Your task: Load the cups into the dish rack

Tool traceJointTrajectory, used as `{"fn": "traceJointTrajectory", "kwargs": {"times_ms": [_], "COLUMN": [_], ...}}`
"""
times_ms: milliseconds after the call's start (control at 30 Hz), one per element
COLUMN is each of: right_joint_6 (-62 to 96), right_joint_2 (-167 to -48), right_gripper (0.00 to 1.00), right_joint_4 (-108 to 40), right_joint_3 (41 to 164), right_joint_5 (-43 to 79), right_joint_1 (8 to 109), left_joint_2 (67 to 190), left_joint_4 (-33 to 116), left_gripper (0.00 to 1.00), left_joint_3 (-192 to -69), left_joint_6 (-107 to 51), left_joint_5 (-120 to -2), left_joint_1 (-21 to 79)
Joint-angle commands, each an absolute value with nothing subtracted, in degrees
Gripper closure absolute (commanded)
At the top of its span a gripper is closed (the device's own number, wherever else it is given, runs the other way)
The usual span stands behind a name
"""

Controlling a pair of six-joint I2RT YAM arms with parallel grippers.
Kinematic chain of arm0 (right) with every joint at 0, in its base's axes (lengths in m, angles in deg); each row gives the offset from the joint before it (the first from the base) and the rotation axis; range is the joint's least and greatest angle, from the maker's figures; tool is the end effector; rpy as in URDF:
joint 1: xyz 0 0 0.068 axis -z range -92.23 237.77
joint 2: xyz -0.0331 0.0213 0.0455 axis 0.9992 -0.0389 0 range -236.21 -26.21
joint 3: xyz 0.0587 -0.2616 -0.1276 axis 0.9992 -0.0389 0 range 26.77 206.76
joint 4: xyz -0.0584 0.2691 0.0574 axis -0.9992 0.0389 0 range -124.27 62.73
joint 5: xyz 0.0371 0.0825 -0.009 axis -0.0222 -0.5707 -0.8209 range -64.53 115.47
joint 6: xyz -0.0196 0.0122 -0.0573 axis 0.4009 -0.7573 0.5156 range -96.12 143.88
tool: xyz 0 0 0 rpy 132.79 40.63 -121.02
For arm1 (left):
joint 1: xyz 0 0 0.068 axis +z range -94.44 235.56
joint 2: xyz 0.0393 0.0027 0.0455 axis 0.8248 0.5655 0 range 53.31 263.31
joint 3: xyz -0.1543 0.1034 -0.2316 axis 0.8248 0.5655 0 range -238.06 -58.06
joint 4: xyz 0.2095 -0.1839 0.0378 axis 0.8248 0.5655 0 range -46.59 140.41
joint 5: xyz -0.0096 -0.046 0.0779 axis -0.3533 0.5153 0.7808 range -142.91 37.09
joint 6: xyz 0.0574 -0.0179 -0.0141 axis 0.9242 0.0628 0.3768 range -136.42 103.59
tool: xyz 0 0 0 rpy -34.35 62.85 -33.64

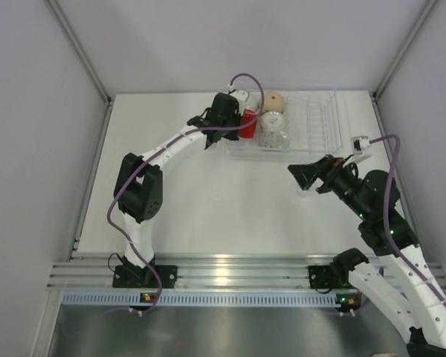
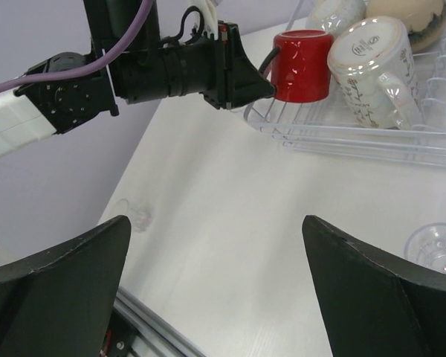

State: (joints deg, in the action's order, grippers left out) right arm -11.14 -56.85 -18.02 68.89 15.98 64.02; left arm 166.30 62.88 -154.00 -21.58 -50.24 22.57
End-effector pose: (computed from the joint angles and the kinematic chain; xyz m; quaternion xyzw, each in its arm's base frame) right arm 0.1249 0.0634 0.3625 0.0163 0.7353 0.3842 0.5581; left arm 0.4220 -0.2713 0.2870 0.2045 0.8691 -0.1274 0.4320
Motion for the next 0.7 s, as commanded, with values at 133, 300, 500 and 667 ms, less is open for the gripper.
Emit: {"fn": "traceJointTrajectory", "kwargs": {"times_ms": [133, 300, 500, 667], "right_joint_6": [-5.4, -3.1, -3.3, -2.7], "right_joint_2": [-67.3, -75.1, -76.4, -77.8], "right_gripper": [0.08, 0.29, 0.29, 0.29], "right_joint_4": [-24.4, -23.9, -26.4, -26.5], "right_joint_3": [73.9, 78.7, 77.3, 77.9], "right_joint_5": [24.3, 22.9, 22.7, 22.3], "right_joint_1": [64.7, 64.7, 64.7, 64.7], "left_joint_2": [162.6, 163.0, 163.0, 162.6], "left_joint_4": [45.7, 44.6, 44.6, 44.6], "left_gripper": [1.00, 1.00, 1.00, 0.99], "left_joint_3": [-146.9, -145.4, -143.4, -141.3], "left_joint_6": [-26.7, -27.8, -27.8, -27.6], "left_joint_5": [-51.4, -52.3, -54.5, -56.3], "left_joint_1": [23.0, 23.0, 23.0, 23.0]}}
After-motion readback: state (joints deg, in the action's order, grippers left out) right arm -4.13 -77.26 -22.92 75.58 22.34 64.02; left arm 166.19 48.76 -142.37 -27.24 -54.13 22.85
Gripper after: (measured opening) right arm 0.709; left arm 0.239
